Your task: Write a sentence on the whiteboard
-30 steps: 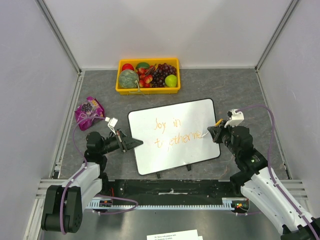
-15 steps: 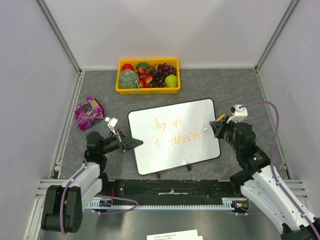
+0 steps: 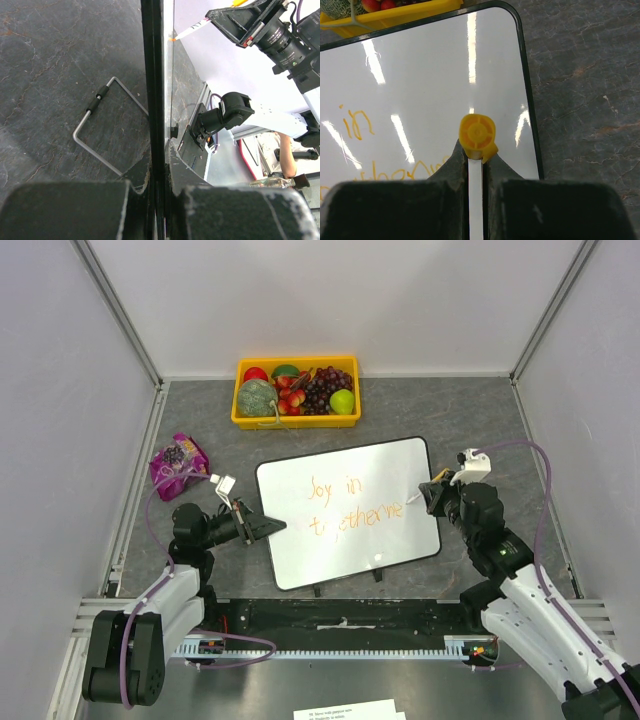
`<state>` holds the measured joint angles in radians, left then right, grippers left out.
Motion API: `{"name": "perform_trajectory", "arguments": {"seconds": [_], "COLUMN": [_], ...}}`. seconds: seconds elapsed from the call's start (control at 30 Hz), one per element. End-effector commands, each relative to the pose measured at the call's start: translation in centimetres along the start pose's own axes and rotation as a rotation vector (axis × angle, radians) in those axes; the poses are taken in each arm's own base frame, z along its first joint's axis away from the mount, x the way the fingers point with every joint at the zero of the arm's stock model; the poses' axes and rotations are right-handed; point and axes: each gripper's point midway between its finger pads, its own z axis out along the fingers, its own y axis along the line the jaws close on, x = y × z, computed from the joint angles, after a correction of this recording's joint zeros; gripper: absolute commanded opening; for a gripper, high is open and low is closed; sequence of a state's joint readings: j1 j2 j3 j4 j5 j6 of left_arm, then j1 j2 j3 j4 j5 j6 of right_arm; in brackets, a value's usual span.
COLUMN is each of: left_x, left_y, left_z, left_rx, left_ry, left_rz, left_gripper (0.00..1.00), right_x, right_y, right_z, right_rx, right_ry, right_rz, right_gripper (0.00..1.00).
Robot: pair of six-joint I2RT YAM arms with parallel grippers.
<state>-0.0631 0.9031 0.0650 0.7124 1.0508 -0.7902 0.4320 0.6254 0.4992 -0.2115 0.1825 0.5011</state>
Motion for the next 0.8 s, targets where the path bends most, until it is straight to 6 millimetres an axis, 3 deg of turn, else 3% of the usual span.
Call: {"name": "perform_trajectory", "arguments": {"seconds": [0.0,0.23,0.37,0.77], "left_x": [0.8,0.7,0.8,0.8], "left_y": [0.6,0.5,0.5,0.5], "left_z": [-0.2,-0.2,-0.2,-0.2], "left_rx": [0.003,0.004,0.005,0.005], "left_ry": [0.007,0.006,0.008,0.008], "left_rz": [0.087,0.089,0.088,0.088], "left_gripper": [0.02,0.02,0.02,0.02], "right_x": [-0.6,0.9,2.0,2.6], "right_y": [0.6,0.9,-0.2,-1.2], "right_z": [0.3,0.1,-0.2,-0.7], "right_rx": [-0.034,-0.063,-0.021,0.023], "right_ry": [-0.032,0.013,0.043,0.06], "right_rz": [0.004,0.002,0.002,-0.006], "right_gripper": [0.0,0.0,0.0,0.0]}}
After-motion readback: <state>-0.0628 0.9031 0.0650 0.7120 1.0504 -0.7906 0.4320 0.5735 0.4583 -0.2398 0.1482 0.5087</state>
